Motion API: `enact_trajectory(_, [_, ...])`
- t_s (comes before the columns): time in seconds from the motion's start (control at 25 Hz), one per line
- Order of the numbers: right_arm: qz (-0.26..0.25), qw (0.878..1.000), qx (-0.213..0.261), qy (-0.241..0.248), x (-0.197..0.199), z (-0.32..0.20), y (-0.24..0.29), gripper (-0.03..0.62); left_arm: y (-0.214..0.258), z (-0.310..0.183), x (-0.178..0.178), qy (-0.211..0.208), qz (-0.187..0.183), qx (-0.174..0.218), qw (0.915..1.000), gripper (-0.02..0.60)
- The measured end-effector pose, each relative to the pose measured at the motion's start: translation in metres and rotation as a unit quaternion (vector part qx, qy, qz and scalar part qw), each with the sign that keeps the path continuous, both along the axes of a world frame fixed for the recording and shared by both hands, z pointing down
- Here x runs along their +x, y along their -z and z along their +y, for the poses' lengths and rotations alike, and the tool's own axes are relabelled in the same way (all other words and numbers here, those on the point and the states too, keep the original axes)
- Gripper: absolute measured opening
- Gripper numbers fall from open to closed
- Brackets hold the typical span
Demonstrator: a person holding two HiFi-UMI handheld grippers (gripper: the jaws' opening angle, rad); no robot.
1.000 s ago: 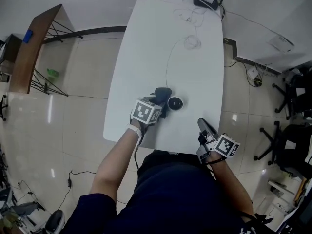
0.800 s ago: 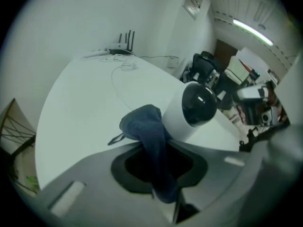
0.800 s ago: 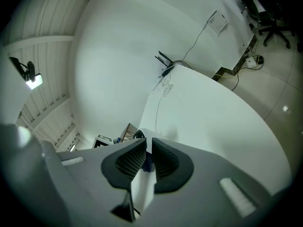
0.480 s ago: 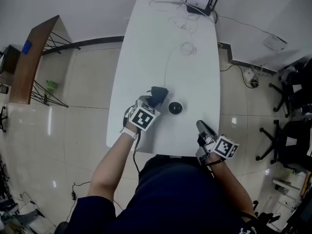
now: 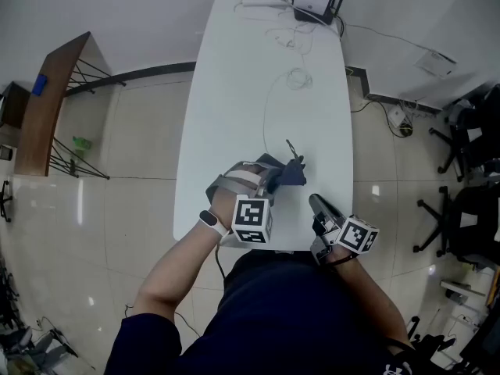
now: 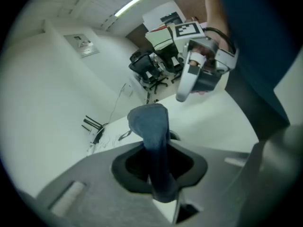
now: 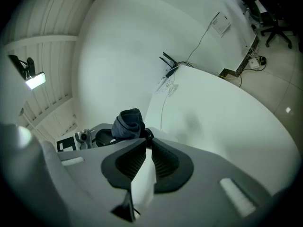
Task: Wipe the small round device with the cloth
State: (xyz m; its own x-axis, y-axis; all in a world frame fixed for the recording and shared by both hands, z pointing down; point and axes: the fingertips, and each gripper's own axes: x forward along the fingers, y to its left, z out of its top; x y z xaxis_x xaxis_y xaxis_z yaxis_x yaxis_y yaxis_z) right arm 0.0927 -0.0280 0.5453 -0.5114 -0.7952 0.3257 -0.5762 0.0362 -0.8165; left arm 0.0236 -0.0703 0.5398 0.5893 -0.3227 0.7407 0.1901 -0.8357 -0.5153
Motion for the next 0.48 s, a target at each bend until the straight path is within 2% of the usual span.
enact_trajectory(0.12, [0.003, 1.000, -0.006, -0.016, 0.009, 0.005, -0.002, 0.043, -0.009, -0.013, -0.002, -0.007, -0.024, 0.008, 0.9997, 0.069])
enact_trajectory(0.32, [0.005, 0.999, -0.013, -0.041, 0.021, 0.013, -0.005, 0.043, -0.016, -0.043, 0.003, -0.007, -0.028, -0.016, 0.9995, 0.067])
enact_trajectory(0.4, [0.006, 0.999, -0.016, -0.048, 0.022, 0.015, -0.006, 0.043, -0.028, -0.055, 0.003, 0.003, -0.026, -0.045, 0.9987, 0.068])
enact_trajectory(0.48, [0.007, 0.998, -0.019, -0.054, 0.023, 0.017, -0.006, 0.043, -0.041, -0.063, -0.001, 0.027, -0.017, -0.092, 0.9953, 0.066])
